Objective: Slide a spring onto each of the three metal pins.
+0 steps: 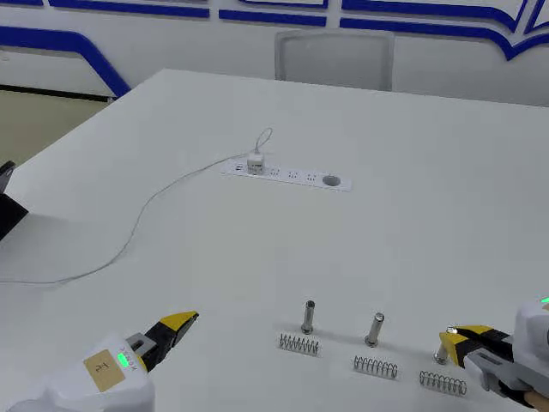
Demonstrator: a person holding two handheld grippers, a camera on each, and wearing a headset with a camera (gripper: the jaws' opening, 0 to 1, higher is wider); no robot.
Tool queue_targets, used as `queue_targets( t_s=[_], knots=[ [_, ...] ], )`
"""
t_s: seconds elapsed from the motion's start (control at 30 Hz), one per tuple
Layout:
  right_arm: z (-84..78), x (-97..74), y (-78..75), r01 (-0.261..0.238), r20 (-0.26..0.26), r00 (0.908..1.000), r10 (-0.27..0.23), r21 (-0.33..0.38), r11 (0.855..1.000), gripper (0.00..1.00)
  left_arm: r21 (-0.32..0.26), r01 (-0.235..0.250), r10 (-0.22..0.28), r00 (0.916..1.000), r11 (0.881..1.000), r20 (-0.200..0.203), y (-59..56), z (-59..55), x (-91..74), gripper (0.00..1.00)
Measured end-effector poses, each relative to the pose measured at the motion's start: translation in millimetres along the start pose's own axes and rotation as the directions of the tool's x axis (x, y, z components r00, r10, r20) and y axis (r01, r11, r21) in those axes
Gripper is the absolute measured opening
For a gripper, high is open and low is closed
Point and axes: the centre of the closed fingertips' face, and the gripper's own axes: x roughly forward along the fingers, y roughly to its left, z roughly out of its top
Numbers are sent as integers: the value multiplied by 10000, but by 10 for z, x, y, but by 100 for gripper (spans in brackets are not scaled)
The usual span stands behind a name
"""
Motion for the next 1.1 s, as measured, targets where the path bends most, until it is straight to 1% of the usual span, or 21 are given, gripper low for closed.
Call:
queue_targets(
  t_s=[0.1, 0.2, 0.3, 0.43, 0.57, 0.67, 0.8, 0.9, 0.97, 1.03, 1.07, 1.1],
  knots=[
    [-20, -17, -15, 43, -3, 10000, -43, 82, 10000, 9, -6, -6, 6, 10000, 10000, 4, 1, 0, 0, 87],
    [-27, -28, -17, -17, 29, 10000, 16, 225, 9997, 9, 20, 4, -4, 10000, 10000, -7, -3, -1, -1, 87],
    [-32, -42, -18, -34, -10, 10000, 35, 186, 9998, 10, 40, 23, -23, 10000, 10000, -29, -9, -4, 0, 87],
    [-27, -71, -36, -129, 62, 9999, 128, 149, 9998, 12, 24, 6, -6, 10000, 10000, -10, -8, 1, 0, 87],
    [-43, -89, -46, -251, 78, 9997, 249, 257, 9994, 16, 38, 42, -42, 10000, 10000, -28, -17, 1, 3, 87],
    [-79, -110, -34, -469, 41, 9989, 467, 348, 9983, 18, 90, 68, -68, 10000, 9999, -37, -24, 3, 4, 87],
    [-133, -139, -48, -581, 44, 9983, 579, 412, 9975, 20, 36, 36, -36, 10000, 10000, -69, -16, -5, 5, 87],
    [-196, -149, -26, -934, 4, 9956, 935, 508, 9943, 21, 3, 72, -71, 9999, 10000, -142, -22, -19, 9, 87],
    [-251, -158, 24, -1363, -116, 9905, 1369, 378, 9899, 22, 55, 89, -88, 9998, 9999, -183, -29, -24, 11, 87],
    [-302, -170, 105, -1954, -264, 9802, 1963, 303, 9802, 24, 52, 94, -92, 9998, 9999, -199, -27, -30, 11, 87],
    [-315, -172, 126, -2140, -282, 9763, 2145, 208, 9766, 26, 55, 80, -79, 9997, 10000, -217, -23, -34, 11, 87],
    [-327, -171, 141, -2306, -276, 9727, 2304, -44, 9730, 26, 15, 75, -75, 9996, 10000, -259, -20, -44, 12, 87]
  ],
)
